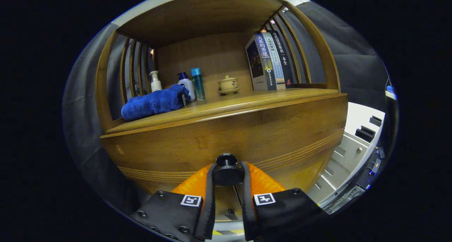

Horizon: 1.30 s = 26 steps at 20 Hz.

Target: Pull open the drawer, take out the items inside it, and place them on the countertop above the cabinet.

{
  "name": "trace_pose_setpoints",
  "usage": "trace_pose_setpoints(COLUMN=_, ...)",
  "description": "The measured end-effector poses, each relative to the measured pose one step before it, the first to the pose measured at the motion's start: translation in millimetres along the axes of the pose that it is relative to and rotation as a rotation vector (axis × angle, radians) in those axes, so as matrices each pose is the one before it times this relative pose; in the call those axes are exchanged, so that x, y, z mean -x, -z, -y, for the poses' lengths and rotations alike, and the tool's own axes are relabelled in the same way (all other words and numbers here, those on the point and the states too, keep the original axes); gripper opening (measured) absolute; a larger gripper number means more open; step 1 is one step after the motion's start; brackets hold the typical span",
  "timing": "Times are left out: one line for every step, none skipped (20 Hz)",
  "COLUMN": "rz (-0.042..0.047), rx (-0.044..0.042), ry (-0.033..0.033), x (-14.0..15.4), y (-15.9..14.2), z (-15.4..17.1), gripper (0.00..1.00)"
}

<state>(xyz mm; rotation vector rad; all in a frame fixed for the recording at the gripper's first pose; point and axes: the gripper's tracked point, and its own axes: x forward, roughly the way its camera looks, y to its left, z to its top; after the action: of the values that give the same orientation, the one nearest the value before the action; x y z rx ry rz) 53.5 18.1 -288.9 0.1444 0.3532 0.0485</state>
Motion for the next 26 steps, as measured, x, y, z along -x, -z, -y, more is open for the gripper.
trace_pose_setpoints(rz=-0.00059, rx=-0.00248, ry=-0.00058, x=2.97, y=0.95, z=0.30, gripper=0.41)
trace_pose_setpoints(rz=-0.00234, rx=-0.00577, ry=-0.00445, x=2.49, y=0.32, z=-0.46, gripper=0.41)
trace_pose_setpoints(rz=0.00077, rx=-0.00448, ry=-0.00449, x=1.95, y=0.28, z=-0.25, gripper=0.41)
trace_pose_setpoints(rz=-0.00114, rx=-0.00048, ry=-0.00018, x=1.87, y=0.47, z=0.37, gripper=0.41)
trace_pose_setpoints(rz=0.00007, rx=0.00794, ry=0.00505, x=2.40, y=0.92, z=0.06, gripper=0.41)
trace_pose_setpoints(rz=-0.00514, rx=0.01194, ry=0.00538, x=2.79, y=0.99, z=1.35, gripper=0.41)
trace_pose_setpoints(rz=-0.00017, rx=0.00490, ry=0.00123, x=3.26, y=0.07, z=0.22, gripper=0.41)
trace_pose_setpoints(rz=0.00120, rx=-0.00831, ry=-0.00270, x=2.81, y=0.85, z=-0.63, gripper=0.41)
trace_pose_setpoints(rz=0.00059, rx=-0.00968, ry=-0.00430, x=4.83, y=0.80, z=-0.13, gripper=0.40)
trace_pose_setpoints(rz=-0.00281, rx=-0.00398, ry=-0.00476, x=3.62, y=1.08, z=-0.21, gripper=0.40)
trace_pose_setpoints(rz=-0.00337, rx=0.00133, ry=-0.00449, x=3.83, y=1.33, z=0.37, gripper=0.40)
trace_pose_setpoints(rz=-0.00440, rx=0.00469, ry=-0.00546, x=4.53, y=0.90, z=0.34, gripper=0.40)
trace_pose_setpoints(rz=-0.00460, rx=0.00401, ry=-0.00367, x=4.59, y=1.15, z=0.12, gripper=0.40)
trace_pose_setpoints(rz=-0.00149, rx=0.00307, ry=-0.00102, x=3.86, y=1.09, z=0.19, gripper=0.40)
trace_pose_setpoints(rz=-0.00169, rx=0.00213, ry=0.00049, x=3.31, y=0.90, z=-0.08, gripper=0.40)
trace_pose_setpoints(rz=-0.00179, rx=0.00289, ry=0.00107, x=4.27, y=0.61, z=0.06, gripper=0.40)
trace_pose_setpoints(rz=-0.00233, rx=0.00183, ry=0.00131, x=4.49, y=1.90, z=-0.35, gripper=0.41)
trace_pose_setpoints(rz=-0.00187, rx=0.00040, ry=0.00071, x=5.08, y=1.34, z=0.62, gripper=0.41)
trace_pose_setpoints(rz=-0.00290, rx=-0.00225, ry=-0.00088, x=4.48, y=1.63, z=-0.95, gripper=0.41)
trace_pose_setpoints(rz=-0.00265, rx=-0.00668, ry=-0.00167, x=4.59, y=1.22, z=-0.02, gripper=0.41)
trace_pose_setpoints(rz=-0.00288, rx=-0.00356, ry=0.00008, x=4.44, y=2.41, z=0.24, gripper=0.41)
trace_pose_setpoints(rz=-0.00471, rx=0.00414, ry=0.00241, x=4.61, y=3.57, z=0.48, gripper=0.40)
trace_pose_setpoints(rz=-0.00600, rx=0.00461, ry=0.00677, x=5.69, y=4.84, z=0.61, gripper=0.41)
trace_pose_setpoints(rz=0.01441, rx=0.00195, ry=0.00847, x=1.81, y=-4.73, z=-0.17, gripper=0.36)
trace_pose_setpoints(rz=-0.00634, rx=0.00607, ry=0.00322, x=3.20, y=4.18, z=0.13, gripper=0.32)
trace_pose_setpoints(rz=0.00909, rx=-0.00384, ry=0.00050, x=1.68, y=-1.48, z=-0.54, gripper=0.32)
